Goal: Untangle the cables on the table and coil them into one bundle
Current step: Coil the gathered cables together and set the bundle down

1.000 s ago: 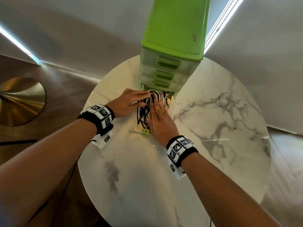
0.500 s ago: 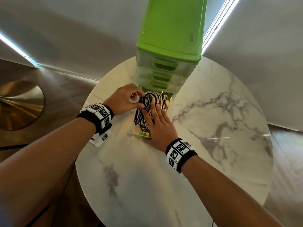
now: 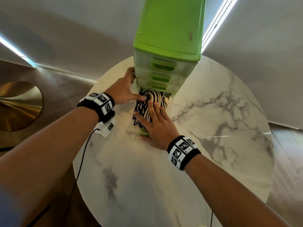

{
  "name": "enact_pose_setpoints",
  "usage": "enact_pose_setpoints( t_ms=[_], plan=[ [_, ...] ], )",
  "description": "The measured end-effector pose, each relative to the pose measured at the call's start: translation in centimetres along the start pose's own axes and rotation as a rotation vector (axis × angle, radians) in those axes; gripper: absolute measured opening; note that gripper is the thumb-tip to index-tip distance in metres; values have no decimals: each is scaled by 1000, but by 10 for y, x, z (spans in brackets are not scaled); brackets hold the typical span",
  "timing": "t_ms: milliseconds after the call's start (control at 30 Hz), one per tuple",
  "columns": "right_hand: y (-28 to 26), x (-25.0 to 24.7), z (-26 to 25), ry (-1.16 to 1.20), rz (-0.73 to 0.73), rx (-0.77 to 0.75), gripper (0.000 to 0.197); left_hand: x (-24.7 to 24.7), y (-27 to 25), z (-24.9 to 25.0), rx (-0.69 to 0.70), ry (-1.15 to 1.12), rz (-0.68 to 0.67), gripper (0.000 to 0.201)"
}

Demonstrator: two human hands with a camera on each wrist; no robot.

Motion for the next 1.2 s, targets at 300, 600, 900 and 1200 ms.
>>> enact_pose_setpoints(
  t_ms=[300,600,900,1200],
  plan=[
    [19,-3,26,8,-28,5,93,-8,11,8,-5,100,160,79],
    [33,-8,38,105,-68,0,97,1,12,16,16,225,264,87],
    [4,4,21,29,323,-58,71,-6,15,19,-34,149,264,87],
    [29,-8,28,113,239,-91,74,-8,17,14,-12,202,142,72]
  ],
)
Point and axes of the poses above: each hand's wrist, its own y-axis towards the middle knuckle, its own x-axis out of the palm, z = x × y, the point moved 4 cm from there along y, towards the middle knuckle, and after that the axes turned 3 degrees about -z, right-handed, at the moved point
